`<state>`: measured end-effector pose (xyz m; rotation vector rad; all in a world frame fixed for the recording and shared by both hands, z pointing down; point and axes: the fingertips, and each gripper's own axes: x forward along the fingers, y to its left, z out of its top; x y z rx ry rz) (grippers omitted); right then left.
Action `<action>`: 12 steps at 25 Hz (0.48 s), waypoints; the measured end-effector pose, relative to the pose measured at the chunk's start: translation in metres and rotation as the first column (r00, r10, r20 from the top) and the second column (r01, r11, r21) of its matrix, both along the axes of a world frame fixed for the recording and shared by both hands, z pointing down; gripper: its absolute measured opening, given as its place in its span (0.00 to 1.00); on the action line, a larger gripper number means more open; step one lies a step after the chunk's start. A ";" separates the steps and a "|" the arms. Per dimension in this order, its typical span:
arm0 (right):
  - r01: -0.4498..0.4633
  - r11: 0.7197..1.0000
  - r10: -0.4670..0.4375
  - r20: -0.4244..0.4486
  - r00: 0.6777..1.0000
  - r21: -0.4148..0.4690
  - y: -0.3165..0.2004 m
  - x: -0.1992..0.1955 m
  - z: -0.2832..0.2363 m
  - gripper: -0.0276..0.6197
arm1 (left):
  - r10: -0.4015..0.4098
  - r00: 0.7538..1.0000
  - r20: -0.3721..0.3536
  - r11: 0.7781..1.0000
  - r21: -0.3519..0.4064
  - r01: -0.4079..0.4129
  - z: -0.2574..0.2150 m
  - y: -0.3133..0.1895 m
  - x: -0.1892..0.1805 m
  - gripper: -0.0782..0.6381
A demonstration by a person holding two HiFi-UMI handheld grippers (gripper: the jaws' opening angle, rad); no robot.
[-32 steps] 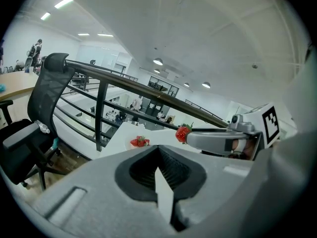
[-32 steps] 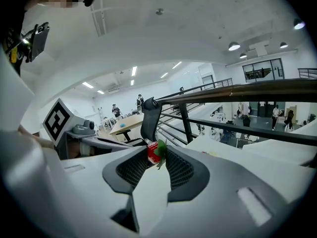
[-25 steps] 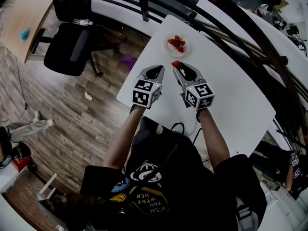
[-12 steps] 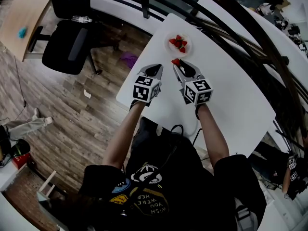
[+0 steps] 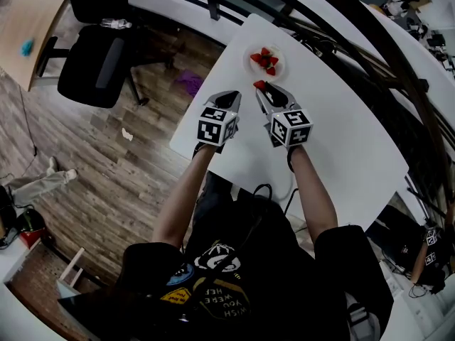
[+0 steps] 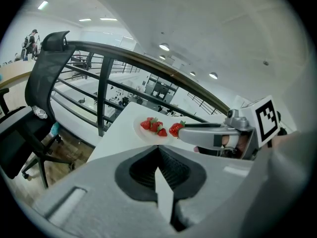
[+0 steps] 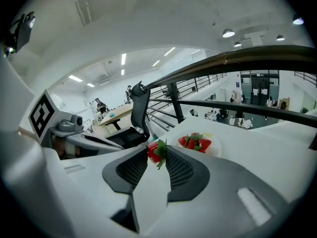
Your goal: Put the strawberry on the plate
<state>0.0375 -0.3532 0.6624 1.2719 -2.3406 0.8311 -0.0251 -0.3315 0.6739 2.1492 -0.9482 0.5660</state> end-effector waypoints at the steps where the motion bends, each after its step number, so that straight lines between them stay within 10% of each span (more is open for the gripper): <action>1: -0.002 1.000 0.002 -0.001 1.000 -0.003 -0.002 0.000 0.002 0.23 | 0.001 1.000 -0.001 1.000 -0.003 -0.001 0.001 -0.001 0.001 0.11; 12: -0.029 0.999 0.029 -0.010 1.000 -0.025 -0.025 0.003 0.030 0.23 | 0.007 1.000 -0.011 1.000 -0.015 -0.007 0.018 -0.016 0.005 0.11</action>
